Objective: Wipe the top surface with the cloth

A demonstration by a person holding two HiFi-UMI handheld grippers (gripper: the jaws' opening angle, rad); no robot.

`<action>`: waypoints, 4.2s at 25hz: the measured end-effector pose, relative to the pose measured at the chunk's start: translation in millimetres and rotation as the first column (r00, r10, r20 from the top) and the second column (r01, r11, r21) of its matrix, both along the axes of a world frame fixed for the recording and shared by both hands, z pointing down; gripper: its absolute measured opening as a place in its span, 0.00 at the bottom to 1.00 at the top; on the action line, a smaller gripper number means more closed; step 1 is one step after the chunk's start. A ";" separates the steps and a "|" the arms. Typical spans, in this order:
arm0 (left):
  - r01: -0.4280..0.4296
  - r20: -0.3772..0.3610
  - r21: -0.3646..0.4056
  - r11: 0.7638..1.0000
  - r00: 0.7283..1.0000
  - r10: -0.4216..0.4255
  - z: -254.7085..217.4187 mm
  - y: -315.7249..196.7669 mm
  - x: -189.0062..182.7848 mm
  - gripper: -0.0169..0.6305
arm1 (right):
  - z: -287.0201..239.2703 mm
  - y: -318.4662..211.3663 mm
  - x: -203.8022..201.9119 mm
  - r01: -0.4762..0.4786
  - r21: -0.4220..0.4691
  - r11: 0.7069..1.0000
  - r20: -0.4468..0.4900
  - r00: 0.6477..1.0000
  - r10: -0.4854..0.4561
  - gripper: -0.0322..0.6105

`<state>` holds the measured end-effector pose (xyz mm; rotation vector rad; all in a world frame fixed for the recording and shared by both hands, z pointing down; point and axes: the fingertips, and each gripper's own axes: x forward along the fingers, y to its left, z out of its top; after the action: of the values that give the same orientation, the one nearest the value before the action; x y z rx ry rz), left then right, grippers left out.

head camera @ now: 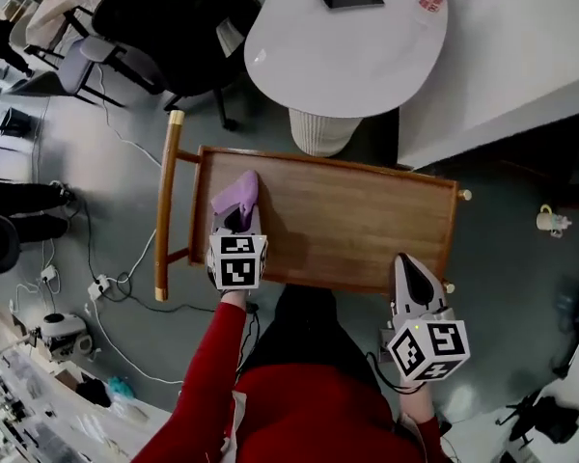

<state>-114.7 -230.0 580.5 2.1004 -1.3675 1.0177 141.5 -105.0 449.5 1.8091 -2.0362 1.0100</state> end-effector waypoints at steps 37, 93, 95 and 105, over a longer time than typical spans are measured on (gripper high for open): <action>0.045 -0.228 0.234 0.971 0.974 0.010 -118.9 46.1 16.7 0.10 | -4.7 18.0 -16.8 0.097 0.041 0.994 0.081 0.992 -0.100 0.05; -0.494 -0.529 0.121 0.861 0.702 0.477 -99.2 121.6 237.6 0.10 | 5.3 82.7 56.3 -0.287 0.073 0.955 0.026 0.958 0.286 0.05; -0.405 -0.508 0.180 0.897 0.743 0.437 -116.7 98.3 209.5 0.10 | -4.7 57.0 45.2 -0.206 0.108 0.973 0.022 0.979 0.204 0.05; -0.158 -0.401 0.394 0.906 0.857 0.324 -188.4 48.4 107.6 0.10 | -55.5 -24.3 -17.5 0.095 0.263 0.960 -0.017 0.995 -0.094 0.05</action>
<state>-7.1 -181.6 392.0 2.6145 -1.1118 0.3180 124.0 -129.3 394.0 1.8108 -2.3234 0.7367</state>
